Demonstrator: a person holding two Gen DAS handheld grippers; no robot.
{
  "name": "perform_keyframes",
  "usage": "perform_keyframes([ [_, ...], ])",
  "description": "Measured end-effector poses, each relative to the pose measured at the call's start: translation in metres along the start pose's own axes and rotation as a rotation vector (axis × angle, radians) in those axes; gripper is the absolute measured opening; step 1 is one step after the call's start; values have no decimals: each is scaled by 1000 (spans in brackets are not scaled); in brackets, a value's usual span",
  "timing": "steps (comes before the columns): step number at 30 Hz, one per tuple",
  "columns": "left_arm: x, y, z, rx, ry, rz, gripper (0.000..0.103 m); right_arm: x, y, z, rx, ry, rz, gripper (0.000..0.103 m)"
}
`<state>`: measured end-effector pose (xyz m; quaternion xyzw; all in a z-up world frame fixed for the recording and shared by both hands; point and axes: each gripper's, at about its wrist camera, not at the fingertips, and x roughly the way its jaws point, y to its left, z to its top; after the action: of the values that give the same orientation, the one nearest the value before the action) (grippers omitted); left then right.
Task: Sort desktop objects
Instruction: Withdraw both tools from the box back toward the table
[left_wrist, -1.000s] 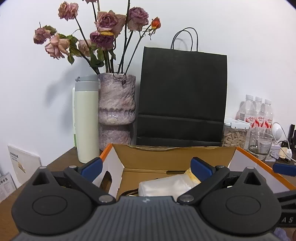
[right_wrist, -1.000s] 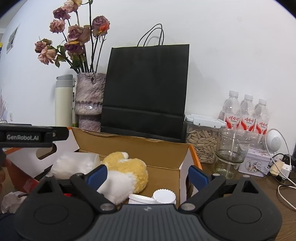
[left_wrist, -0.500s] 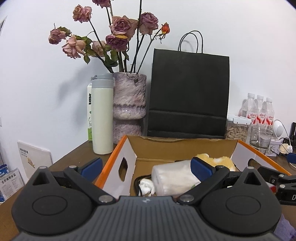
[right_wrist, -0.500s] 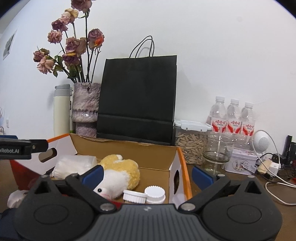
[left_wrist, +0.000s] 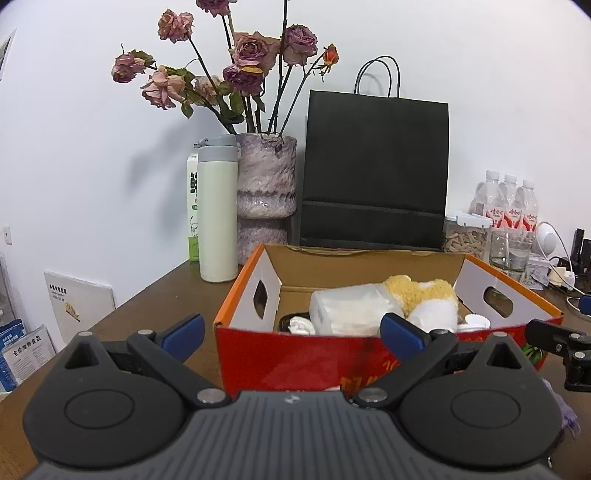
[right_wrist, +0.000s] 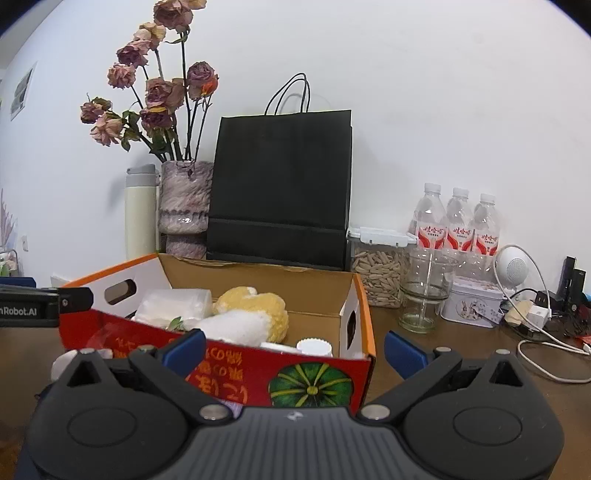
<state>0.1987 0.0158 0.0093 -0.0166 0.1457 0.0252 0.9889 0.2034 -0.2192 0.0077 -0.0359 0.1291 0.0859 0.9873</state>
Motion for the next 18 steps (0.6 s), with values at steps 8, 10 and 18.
perform_keyframes([
  [8,-15,7,-8,2,32,12,103,-16,2,-7,2,25,-3,103],
  [10,-17,9,-10,-2,39,11,103,-20,2,-8,3,29,-5,103],
  [18,-29,14,-18,6,86,-13,103,-32,2,-12,12,56,9,103],
])
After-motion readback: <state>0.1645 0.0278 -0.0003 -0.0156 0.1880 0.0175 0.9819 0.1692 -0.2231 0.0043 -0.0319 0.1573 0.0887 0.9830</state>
